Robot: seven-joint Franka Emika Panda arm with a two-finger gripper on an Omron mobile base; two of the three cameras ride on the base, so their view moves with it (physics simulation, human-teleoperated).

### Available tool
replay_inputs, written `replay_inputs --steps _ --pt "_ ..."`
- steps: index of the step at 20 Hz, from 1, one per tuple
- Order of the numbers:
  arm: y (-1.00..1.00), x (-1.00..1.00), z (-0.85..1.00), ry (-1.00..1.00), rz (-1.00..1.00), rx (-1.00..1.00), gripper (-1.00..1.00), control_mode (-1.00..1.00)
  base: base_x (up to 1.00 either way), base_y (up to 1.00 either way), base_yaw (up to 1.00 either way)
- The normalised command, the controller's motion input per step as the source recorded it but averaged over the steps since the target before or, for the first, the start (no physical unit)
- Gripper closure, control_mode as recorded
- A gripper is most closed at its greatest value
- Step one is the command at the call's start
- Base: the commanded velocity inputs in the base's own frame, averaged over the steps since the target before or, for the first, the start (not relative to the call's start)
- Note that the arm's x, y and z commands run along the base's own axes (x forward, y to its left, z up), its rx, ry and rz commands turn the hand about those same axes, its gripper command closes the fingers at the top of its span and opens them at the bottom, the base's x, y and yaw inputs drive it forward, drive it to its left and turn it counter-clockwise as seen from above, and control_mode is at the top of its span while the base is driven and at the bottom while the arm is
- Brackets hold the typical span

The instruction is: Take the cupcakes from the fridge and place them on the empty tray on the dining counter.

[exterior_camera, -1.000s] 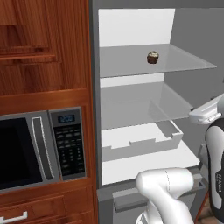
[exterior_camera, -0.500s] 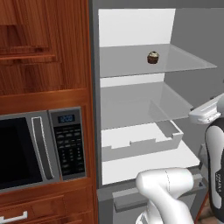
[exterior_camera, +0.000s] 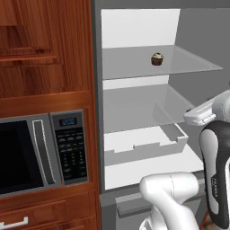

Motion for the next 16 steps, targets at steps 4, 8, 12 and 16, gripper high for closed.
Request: replay_inputs --steps 4,8,12,16 --pt "0.01 0.0 0.38 0.0 0.0 0.0 -1.0 -1.0 0.0 0.0 0.0" --pt "0.0 0.18 0.59 0.01 -0.07 0.01 -1.0 -1.0 0.0 0.0 0.0" --pt "0.04 0.39 0.67 0.16 -0.11 0.08 -1.0 -1.0 0.0 0.0 0.0" --pt "0.0 0.49 0.25 0.17 -0.11 0.16 -1.0 -1.0 0.0 0.0 0.0"
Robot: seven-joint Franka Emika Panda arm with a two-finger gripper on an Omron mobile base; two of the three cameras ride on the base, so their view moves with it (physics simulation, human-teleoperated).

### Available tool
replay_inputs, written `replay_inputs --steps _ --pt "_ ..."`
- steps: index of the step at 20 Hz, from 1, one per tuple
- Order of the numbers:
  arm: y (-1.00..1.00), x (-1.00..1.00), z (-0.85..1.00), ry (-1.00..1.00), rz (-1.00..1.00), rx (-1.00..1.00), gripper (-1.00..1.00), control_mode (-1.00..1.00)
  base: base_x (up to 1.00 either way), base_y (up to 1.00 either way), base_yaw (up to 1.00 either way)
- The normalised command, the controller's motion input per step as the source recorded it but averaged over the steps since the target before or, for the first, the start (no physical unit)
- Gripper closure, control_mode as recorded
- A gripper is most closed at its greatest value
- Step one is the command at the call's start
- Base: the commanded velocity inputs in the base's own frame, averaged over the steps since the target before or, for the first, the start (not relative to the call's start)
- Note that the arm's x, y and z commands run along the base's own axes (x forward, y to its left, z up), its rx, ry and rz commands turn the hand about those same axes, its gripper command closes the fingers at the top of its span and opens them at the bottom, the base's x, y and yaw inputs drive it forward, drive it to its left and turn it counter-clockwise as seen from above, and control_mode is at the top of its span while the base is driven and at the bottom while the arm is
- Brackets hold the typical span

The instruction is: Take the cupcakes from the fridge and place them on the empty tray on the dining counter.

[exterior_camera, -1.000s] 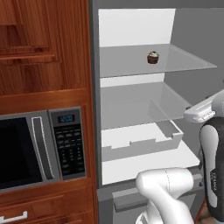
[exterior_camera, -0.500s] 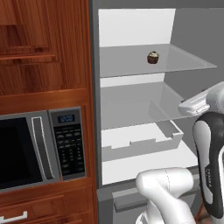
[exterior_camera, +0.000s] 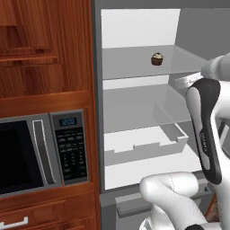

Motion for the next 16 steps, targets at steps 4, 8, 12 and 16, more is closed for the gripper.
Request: replay_inputs --steps 4,8,12,16 --pt "0.0 0.47 0.0 0.01 -0.1 0.23 -1.0 -1.0 0.0 0.0 0.0" --pt "0.0 0.26 -0.16 -0.03 -0.05 0.23 -1.0 -1.0 0.0 0.0 0.0" --pt "0.0 0.28 -0.21 -0.08 -0.01 0.04 -1.0 -1.0 0.0 0.0 0.0" --pt "0.0 0.44 -0.09 -0.05 0.0 0.0 -1.0 -1.0 0.0 0.0 0.0"
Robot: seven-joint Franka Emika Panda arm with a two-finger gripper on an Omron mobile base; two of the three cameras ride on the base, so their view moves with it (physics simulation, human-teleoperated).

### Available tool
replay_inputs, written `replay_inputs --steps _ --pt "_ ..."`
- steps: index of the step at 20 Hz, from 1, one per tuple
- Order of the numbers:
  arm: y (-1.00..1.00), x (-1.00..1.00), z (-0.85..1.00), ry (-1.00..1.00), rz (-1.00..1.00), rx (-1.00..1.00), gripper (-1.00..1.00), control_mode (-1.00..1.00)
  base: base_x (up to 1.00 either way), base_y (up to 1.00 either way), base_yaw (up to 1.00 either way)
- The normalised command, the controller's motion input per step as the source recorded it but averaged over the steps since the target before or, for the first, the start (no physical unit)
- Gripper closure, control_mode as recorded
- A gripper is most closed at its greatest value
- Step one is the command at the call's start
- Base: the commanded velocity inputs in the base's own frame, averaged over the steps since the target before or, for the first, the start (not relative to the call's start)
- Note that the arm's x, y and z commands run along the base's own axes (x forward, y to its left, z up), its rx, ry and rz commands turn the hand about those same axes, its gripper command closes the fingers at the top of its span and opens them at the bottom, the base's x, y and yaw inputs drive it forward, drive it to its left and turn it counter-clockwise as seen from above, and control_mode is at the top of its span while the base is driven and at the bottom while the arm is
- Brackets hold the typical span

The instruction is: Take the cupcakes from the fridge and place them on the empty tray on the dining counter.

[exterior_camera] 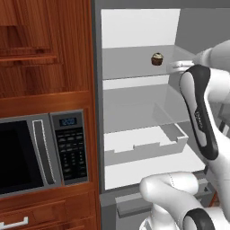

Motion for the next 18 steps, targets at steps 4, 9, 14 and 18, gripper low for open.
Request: replay_inputs --steps 4,9,14,18 --pt "0.0 0.34 0.0 -0.06 0.0 0.0 -1.0 -1.0 0.0 0.0 0.0" --pt "0.0 0.3 0.06 0.02 0.0 0.0 -1.0 -1.0 0.0 0.0 0.0" --pt "0.0 0.34 0.22 0.12 0.0 0.0 -1.0 -1.0 0.0 0.0 0.0" --pt "0.0 0.46 0.06 0.05 0.0 0.0 -1.0 -1.0 0.0 0.0 0.0"
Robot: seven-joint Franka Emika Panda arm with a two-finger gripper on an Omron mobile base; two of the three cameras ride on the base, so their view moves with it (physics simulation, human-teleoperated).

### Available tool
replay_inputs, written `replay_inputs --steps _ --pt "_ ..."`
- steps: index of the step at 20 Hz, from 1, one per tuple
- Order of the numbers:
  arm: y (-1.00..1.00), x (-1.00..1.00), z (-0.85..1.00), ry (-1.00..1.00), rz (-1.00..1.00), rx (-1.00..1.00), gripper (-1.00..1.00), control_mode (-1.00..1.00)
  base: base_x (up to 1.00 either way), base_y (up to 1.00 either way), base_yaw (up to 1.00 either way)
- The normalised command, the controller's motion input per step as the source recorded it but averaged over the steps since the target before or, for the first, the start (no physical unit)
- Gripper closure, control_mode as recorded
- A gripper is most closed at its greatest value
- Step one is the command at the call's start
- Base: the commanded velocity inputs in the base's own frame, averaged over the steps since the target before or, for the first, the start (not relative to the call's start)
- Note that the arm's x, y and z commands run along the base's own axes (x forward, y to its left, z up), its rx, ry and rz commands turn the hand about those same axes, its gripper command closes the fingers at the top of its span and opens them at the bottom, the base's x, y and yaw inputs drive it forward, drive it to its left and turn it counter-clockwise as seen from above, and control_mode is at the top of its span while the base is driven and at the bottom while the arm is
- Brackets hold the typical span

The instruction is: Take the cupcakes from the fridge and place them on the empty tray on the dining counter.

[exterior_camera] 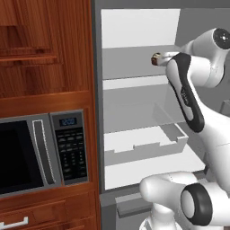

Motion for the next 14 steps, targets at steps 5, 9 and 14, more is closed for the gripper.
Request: replay_inputs --steps 5,9,14 --pt "-0.06 0.44 -0.03 0.0 0.0 0.0 -1.0 -1.0 0.0 0.0 0.0" --pt "-0.17 0.39 -0.05 0.0 0.0 0.0 -1.0 -1.0 0.0 0.0 0.0" --pt "-0.25 0.4 -0.04 0.0 0.0 0.0 -1.0 -1.0 0.0 0.0 0.0"
